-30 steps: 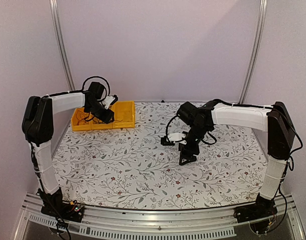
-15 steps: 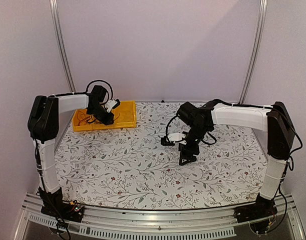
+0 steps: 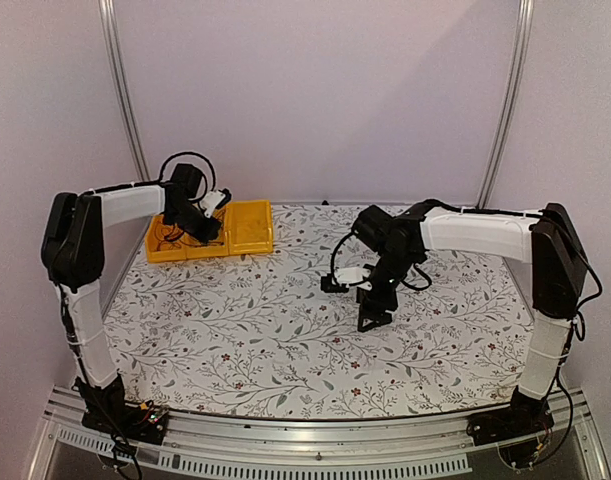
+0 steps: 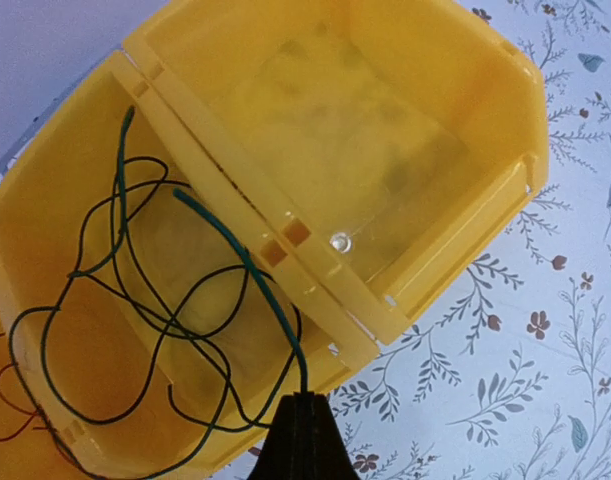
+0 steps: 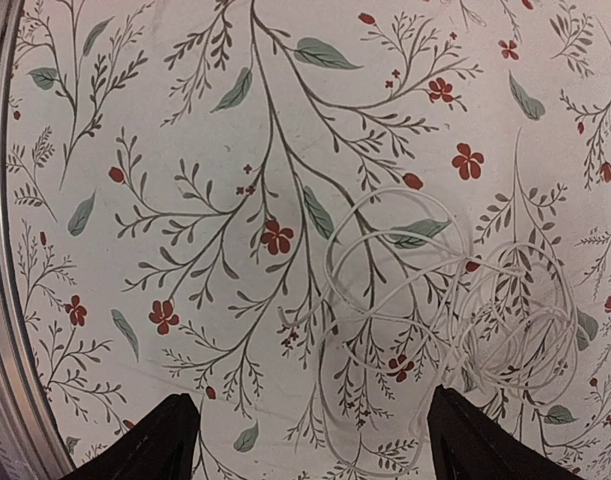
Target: Untangle the cables
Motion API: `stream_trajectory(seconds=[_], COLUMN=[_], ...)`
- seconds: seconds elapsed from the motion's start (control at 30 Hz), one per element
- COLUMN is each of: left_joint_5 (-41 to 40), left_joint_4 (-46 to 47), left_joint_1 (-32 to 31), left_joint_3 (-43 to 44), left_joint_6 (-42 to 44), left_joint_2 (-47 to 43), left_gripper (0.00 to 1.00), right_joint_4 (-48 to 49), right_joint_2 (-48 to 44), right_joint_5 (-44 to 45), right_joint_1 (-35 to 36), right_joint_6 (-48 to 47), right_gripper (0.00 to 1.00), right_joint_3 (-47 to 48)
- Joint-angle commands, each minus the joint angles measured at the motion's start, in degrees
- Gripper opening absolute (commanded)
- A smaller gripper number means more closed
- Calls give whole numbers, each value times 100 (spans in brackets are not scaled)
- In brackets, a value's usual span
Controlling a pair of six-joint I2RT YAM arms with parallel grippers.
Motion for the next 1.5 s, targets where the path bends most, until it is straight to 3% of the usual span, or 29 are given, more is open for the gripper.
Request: stream_trajectory(seconds=[0.0, 0.33, 0.6, 0.73, 1.0, 1.1, 1.2, 1.47], left_joint_5=[87, 753, 526, 329, -439, -577, -195, 494], left_joint_4=[523, 743, 744, 546, 157, 67, 184, 400], left_joint_1=[454, 692, 476, 435, 540, 838, 1093, 1321], left_joint_3=[-276, 359, 613, 630, 124, -186, -425, -286], left_joint_6=[-366, -1086, -1261, -1387, -1631, -2174, -2472, -2578], left_joint_2=[-559, 431, 776, 597, -874, -1092, -1076, -497], left_gripper=[0, 0, 0, 14, 43, 46, 46, 46], right_joint_4=[-21, -41, -21, -16, 6, 3, -14, -39], right_joint_2=[119, 149, 96, 121, 127, 165, 235, 257], right_joint_5=[-29, -58, 7, 37, 85, 49, 1, -42], right_joint_1=[22, 22, 27, 23, 22, 26, 29, 40], right_joint_6=[11, 15, -6, -6, -15, -15, -15, 15], right_gripper=[83, 83, 83, 83, 83, 83, 83, 83], right_joint_3=[32, 37, -29, 5, 6, 72, 156, 161])
